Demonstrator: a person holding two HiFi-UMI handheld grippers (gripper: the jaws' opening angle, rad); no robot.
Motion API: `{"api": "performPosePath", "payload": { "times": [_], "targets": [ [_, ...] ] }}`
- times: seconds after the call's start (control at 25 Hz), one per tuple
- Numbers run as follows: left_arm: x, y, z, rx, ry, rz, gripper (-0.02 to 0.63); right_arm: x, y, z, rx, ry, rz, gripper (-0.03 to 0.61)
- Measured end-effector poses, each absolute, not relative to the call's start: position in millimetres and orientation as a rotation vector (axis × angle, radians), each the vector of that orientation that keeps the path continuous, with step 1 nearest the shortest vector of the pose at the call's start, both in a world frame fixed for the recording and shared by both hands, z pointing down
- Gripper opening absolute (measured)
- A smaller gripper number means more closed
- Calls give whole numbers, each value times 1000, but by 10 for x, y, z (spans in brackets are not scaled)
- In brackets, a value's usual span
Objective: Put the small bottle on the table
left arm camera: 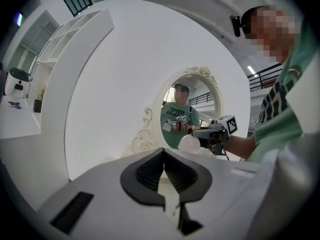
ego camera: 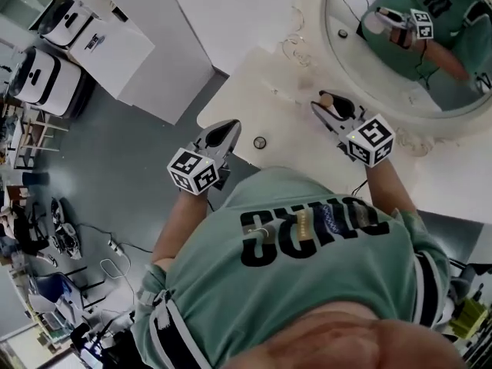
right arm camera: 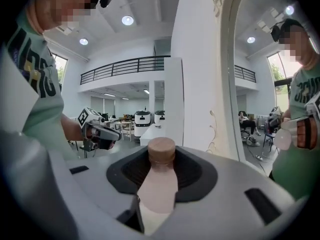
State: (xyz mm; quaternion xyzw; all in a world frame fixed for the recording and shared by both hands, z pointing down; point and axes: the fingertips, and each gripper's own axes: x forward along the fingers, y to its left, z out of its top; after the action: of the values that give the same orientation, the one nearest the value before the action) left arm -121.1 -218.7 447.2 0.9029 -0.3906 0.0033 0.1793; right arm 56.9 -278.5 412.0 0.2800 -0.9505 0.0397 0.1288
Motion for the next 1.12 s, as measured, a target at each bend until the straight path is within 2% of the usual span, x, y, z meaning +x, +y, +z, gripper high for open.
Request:
{"api": "performPosePath", "payload": {
  "times": [0.52, 1.12],
  "targets": [
    [-1481, -2930, 4908, 2566, -1059, 76, 11, 204, -3638, 4570, 930, -2699, 195, 127],
    [-1310, -3770, 5527, 2572, -1035, 41, 11, -265, -4615, 5272, 976, -2641, 177, 127]
  ]
}}
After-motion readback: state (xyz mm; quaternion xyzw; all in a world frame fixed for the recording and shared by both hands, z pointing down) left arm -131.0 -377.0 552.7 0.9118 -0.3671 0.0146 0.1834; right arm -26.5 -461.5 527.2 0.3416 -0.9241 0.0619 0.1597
